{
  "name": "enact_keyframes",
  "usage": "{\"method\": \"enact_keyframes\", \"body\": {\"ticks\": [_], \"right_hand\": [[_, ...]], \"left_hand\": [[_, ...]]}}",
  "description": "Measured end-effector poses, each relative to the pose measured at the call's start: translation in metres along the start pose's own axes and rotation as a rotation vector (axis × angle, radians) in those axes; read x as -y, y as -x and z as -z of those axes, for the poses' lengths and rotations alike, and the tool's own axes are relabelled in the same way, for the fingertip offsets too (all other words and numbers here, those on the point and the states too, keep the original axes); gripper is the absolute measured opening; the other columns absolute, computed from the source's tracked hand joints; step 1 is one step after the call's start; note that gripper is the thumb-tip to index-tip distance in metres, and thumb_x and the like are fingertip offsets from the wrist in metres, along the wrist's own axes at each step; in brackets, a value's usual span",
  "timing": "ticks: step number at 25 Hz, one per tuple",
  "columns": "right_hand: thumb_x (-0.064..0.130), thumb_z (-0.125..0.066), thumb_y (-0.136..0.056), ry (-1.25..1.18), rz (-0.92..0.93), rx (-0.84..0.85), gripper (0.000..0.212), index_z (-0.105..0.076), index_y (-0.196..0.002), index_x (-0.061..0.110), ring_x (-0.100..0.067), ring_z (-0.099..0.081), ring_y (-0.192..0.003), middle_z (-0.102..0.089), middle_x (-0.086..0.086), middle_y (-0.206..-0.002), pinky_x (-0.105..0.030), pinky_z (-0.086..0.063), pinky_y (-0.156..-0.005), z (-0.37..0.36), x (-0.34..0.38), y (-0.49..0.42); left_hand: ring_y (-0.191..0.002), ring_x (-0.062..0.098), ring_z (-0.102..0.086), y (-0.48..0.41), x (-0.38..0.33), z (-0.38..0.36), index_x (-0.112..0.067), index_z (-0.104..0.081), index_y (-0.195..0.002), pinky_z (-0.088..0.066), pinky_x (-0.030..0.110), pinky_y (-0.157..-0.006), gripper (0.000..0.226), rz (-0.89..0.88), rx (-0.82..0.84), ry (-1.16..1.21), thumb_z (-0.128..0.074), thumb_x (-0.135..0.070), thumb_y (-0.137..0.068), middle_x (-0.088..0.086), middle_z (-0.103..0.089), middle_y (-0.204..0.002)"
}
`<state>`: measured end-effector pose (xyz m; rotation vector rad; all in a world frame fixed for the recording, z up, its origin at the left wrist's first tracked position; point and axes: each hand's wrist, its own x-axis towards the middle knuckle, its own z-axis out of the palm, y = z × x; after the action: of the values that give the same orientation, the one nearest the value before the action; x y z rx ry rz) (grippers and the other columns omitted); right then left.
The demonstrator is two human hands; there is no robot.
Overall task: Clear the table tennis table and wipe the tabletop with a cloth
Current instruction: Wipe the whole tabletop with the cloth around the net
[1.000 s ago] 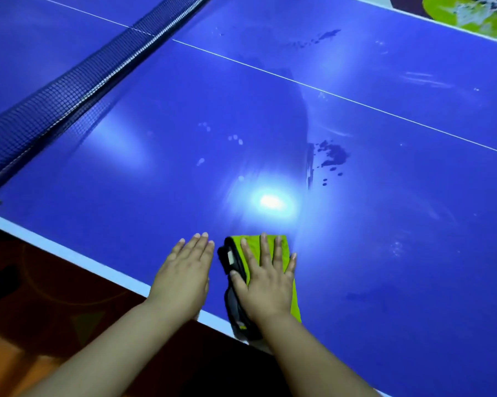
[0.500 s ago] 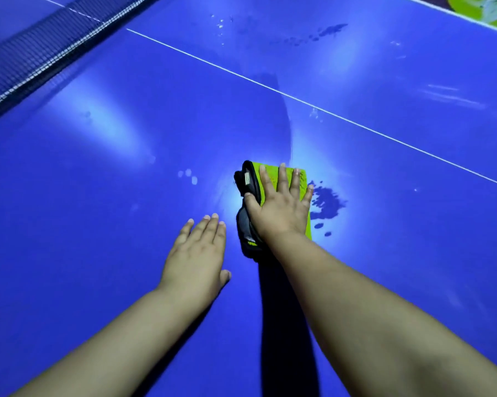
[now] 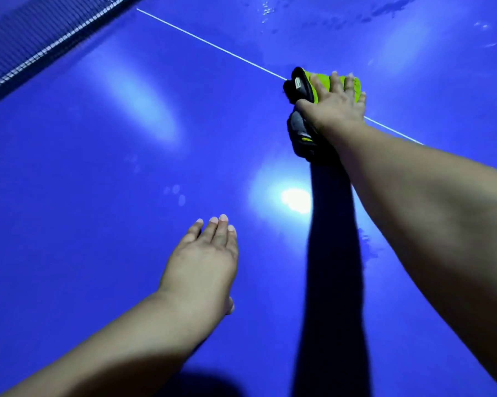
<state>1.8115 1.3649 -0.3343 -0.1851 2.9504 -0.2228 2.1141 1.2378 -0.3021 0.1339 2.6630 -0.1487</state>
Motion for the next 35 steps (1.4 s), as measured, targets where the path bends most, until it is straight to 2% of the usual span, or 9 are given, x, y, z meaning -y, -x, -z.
{"method": "enact_keyframes", "body": {"ticks": [7, 16, 18, 21, 25, 27, 30, 32, 35], "right_hand": [[0.050, -0.036, -0.089, -0.004, 0.129, 0.022, 0.067, -0.013, -0.151, 0.042, -0.023, 0.005, -0.149, -0.001, 0.000, -0.162, -0.050, -0.001, -0.118, -0.002, -0.020, 0.034], [0.055, -0.035, -0.089, 0.028, 0.071, -0.030, 0.070, -0.010, -0.152, 0.038, -0.027, 0.007, -0.148, 0.001, -0.005, -0.162, -0.053, 0.003, -0.117, -0.033, -0.021, 0.207], [0.056, -0.035, -0.089, 0.020, 0.040, -0.036, 0.072, -0.008, -0.153, 0.037, -0.026, 0.008, -0.148, 0.002, -0.005, -0.162, -0.053, 0.005, -0.117, -0.040, -0.013, 0.260], [0.055, -0.035, -0.089, 0.020, -0.006, -0.015, 0.073, -0.005, -0.152, 0.037, -0.026, 0.011, -0.148, 0.003, -0.005, -0.162, -0.053, 0.006, -0.117, -0.051, 0.000, 0.338], [0.055, -0.033, -0.090, 0.024, -0.059, 0.034, 0.074, 0.002, -0.152, 0.037, -0.026, 0.016, -0.147, 0.011, -0.004, -0.161, -0.053, 0.009, -0.116, -0.065, 0.020, 0.433], [0.054, -0.031, -0.090, 0.037, -0.071, 0.073, 0.073, 0.007, -0.151, 0.038, -0.026, 0.019, -0.146, 0.015, -0.004, -0.160, -0.053, 0.010, -0.116, -0.071, 0.033, 0.478], [0.054, -0.023, -0.086, 0.053, -0.100, 0.097, 0.074, 0.008, -0.151, 0.038, -0.027, 0.020, -0.146, 0.016, -0.004, -0.160, -0.054, 0.010, -0.116, -0.082, 0.048, 0.533], [0.053, -0.019, -0.081, 0.053, -0.123, 0.090, 0.076, 0.000, -0.152, 0.037, -0.029, 0.013, -0.147, 0.009, -0.006, -0.161, -0.055, 0.007, -0.116, -0.091, 0.062, 0.571], [0.051, -0.034, -0.072, 0.028, -0.161, 0.029, 0.078, -0.037, -0.147, 0.030, -0.035, -0.022, -0.144, -0.028, -0.013, -0.156, -0.059, -0.011, -0.111, -0.102, 0.086, 0.627]], "left_hand": [[-0.145, 0.018, 0.005, 0.002, 0.000, 0.003, -0.008, 0.006, -0.148, 0.001, 0.034, -0.118, 0.111, 0.035, 0.045, -0.002, -0.065, -0.053, -0.076, 0.011, 0.012, -0.156], [-0.145, 0.017, 0.000, 0.010, -0.003, 0.007, -0.010, -0.001, -0.149, -0.006, 0.038, -0.117, 0.111, 0.092, 0.073, 0.003, -0.068, -0.054, -0.072, 0.008, 0.004, -0.158], [-0.145, 0.020, 0.001, 0.022, -0.004, 0.005, -0.010, -0.002, -0.149, -0.007, 0.040, -0.117, 0.108, 0.096, -0.022, -0.030, -0.065, -0.055, -0.075, 0.009, 0.005, -0.158], [-0.145, 0.023, 0.004, 0.065, -0.013, -0.012, -0.009, 0.000, -0.149, -0.006, 0.040, -0.116, 0.087, 0.004, -0.272, -0.167, -0.048, -0.051, -0.089, 0.011, 0.010, -0.157], [-0.145, 0.024, 0.007, 0.149, -0.004, -0.048, -0.009, 0.001, -0.149, -0.002, 0.038, -0.116, 0.077, 0.021, -0.341, -0.137, -0.040, -0.045, -0.094, 0.011, 0.009, -0.157], [-0.145, 0.027, 0.001, 0.192, 0.011, -0.069, -0.005, -0.008, -0.148, -0.005, 0.041, -0.116, 0.078, -0.032, -0.353, -0.173, -0.048, -0.041, -0.091, 0.015, 0.001, -0.157], [-0.136, 0.036, -0.032, 0.239, 0.033, -0.098, 0.005, -0.046, -0.132, -0.018, 0.047, -0.109, 0.075, -0.139, -0.434, -0.184, -0.074, -0.022, -0.068, 0.024, -0.035, -0.145], [-0.134, 0.035, -0.032, 0.269, 0.046, -0.112, 0.006, -0.052, -0.127, -0.015, 0.045, -0.110, 0.072, -0.128, -0.455, -0.179, -0.076, -0.018, -0.063, 0.025, -0.041, -0.141], [-0.133, 0.035, -0.032, 0.305, 0.049, -0.125, 0.006, -0.053, -0.127, -0.010, 0.044, -0.111, 0.079, -0.128, -0.415, -0.111, -0.080, -0.020, -0.057, 0.025, -0.041, -0.141]]}}
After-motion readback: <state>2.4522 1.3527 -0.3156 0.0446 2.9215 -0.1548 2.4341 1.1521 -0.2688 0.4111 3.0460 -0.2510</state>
